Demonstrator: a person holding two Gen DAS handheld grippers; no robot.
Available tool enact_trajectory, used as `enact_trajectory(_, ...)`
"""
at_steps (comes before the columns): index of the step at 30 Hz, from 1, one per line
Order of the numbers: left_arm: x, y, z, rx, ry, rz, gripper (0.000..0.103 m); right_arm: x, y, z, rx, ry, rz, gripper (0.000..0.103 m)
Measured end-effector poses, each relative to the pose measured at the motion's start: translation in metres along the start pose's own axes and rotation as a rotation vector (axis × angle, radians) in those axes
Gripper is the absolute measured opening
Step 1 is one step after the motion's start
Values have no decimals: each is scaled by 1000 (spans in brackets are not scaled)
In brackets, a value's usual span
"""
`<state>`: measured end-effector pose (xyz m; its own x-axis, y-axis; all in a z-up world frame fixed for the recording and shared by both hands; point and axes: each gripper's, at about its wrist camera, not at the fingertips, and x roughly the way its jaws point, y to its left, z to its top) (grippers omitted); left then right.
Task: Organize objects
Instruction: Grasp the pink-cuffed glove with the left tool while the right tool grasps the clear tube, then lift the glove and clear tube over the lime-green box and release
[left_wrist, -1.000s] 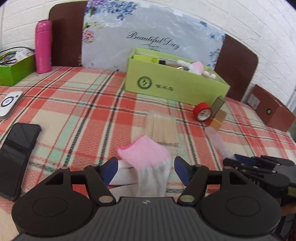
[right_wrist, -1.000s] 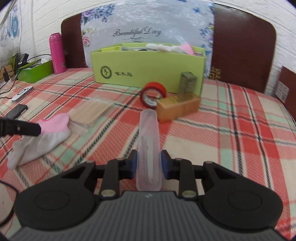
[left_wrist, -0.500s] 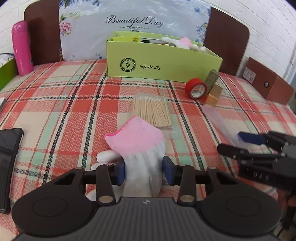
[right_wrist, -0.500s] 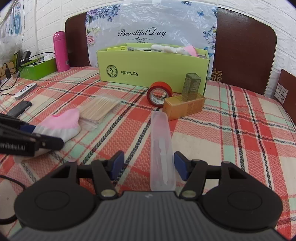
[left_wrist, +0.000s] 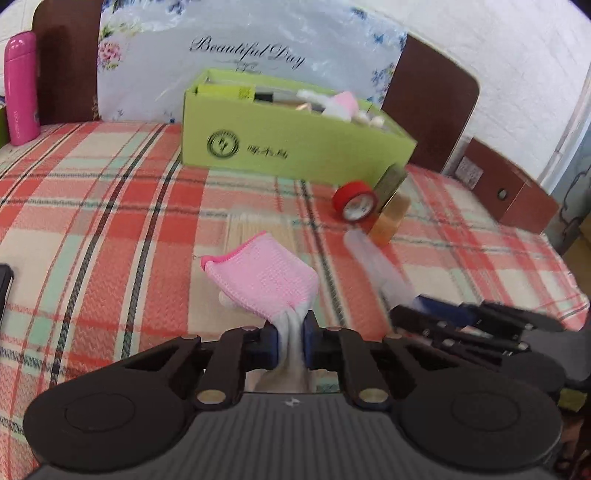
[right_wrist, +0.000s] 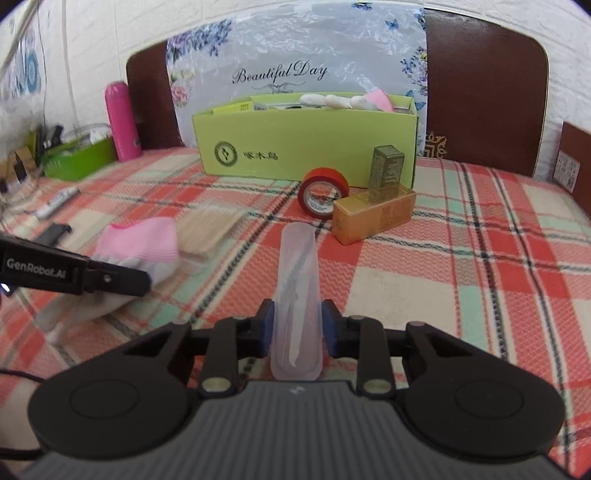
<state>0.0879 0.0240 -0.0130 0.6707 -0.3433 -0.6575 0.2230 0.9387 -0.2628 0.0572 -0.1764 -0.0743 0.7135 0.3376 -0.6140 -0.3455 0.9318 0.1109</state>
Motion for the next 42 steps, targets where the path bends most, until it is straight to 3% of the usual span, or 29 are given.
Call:
enact_trajectory(8,-32,-19,59,-15,-168,-120,12,-34,-6,40,33,-183,74,27)
enact_trajectory(16,-36,-39,125,-24,-312,-157,12,-44,-11,109,-55,-351,24,27)
enact_trajectory(20,-19,-37,161,-73,-335,-159,12,-33,-13,137,-109,-405,-20,27)
enact_trajectory(28,42,-23,210,-138,-347,-145,12,29,-30,181,-145,-415,-96,27)
enact_trajectory(34,90,-5,218,-147,-345,-116,14,82,-38,186,-147,-375,-96,27)
enact_trajectory(36,105,1,212,-128,-342,-84,43,101,-39,181,-164,-347,-104,32)
enact_trajectory(37,110,3,209,-119,-324,-43,71,110,-38,179,-183,-319,-116,48)
enact_trajectory(38,112,6,204,-112,-322,4,75,119,-37,174,-206,-284,-142,62)
enact_trajectory(42,110,14,192,-98,-326,12,75,125,-34,155,-256,-281,-198,72)
